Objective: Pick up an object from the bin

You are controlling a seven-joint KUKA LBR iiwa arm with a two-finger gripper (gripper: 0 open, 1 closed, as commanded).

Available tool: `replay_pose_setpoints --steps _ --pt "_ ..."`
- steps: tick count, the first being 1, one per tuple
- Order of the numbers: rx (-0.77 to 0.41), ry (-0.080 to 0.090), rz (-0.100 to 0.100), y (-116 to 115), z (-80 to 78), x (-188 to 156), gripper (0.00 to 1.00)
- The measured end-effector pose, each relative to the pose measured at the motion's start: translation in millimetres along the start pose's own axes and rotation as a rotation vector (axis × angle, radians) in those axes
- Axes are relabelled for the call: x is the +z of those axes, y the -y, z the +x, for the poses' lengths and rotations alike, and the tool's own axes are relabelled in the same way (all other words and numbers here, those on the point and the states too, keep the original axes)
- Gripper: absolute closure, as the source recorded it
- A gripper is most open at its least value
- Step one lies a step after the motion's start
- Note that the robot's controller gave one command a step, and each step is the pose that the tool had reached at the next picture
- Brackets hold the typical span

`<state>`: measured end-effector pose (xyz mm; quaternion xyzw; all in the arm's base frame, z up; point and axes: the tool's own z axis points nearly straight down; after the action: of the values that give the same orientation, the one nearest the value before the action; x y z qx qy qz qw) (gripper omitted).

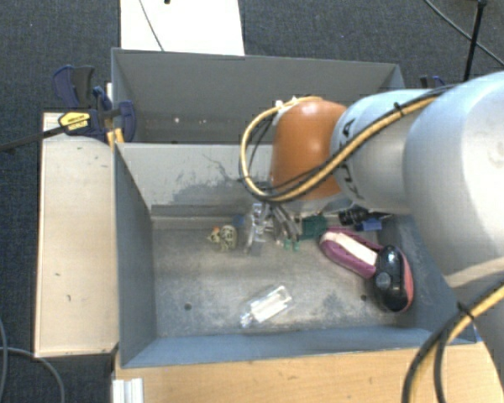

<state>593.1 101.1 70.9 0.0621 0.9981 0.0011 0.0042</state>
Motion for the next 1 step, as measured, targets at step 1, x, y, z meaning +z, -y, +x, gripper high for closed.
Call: replay_pose_setpoints --steps 1 --pt "-0.456 0.001 0.000 11.7 13.2 -55.8 1.00"
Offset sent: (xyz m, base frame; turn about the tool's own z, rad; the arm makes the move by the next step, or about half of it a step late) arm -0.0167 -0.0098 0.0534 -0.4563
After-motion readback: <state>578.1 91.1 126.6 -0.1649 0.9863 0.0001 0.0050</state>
